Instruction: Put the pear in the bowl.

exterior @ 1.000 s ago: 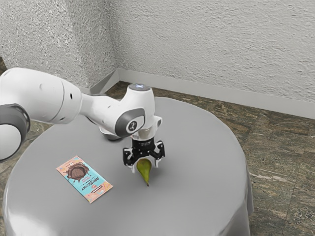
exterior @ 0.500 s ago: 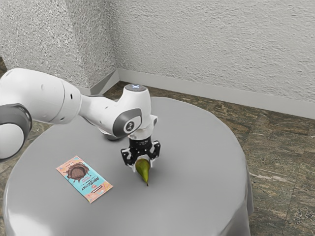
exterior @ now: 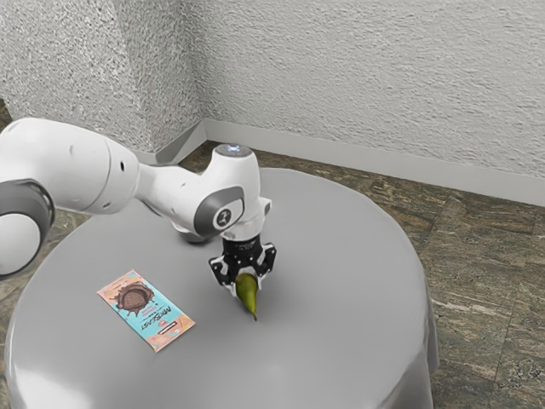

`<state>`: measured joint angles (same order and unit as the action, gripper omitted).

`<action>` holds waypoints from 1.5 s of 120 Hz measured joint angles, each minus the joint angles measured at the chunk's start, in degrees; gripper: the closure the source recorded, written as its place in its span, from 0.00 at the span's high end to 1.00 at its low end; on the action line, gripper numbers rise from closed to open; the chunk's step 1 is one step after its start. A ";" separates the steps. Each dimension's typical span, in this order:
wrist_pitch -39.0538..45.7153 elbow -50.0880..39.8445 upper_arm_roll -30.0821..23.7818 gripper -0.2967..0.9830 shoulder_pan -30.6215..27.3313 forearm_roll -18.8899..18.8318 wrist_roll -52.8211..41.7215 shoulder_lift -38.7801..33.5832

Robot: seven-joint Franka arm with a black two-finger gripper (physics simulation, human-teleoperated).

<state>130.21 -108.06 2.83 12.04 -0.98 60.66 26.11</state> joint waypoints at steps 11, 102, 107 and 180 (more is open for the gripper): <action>-0.24 0.01 0.32 0.44 0.02 -0.06 0.03 -0.66; -0.47 18.37 -1.01 0.29 -19.57 -7.74 1.12 5.54; -0.49 19.36 -1.55 0.29 -20.41 -7.83 1.12 6.48; -0.16 20.45 -3.03 0.67 -20.72 -7.07 -0.60 6.87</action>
<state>130.05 -87.61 -0.20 -8.68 -8.05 60.06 32.99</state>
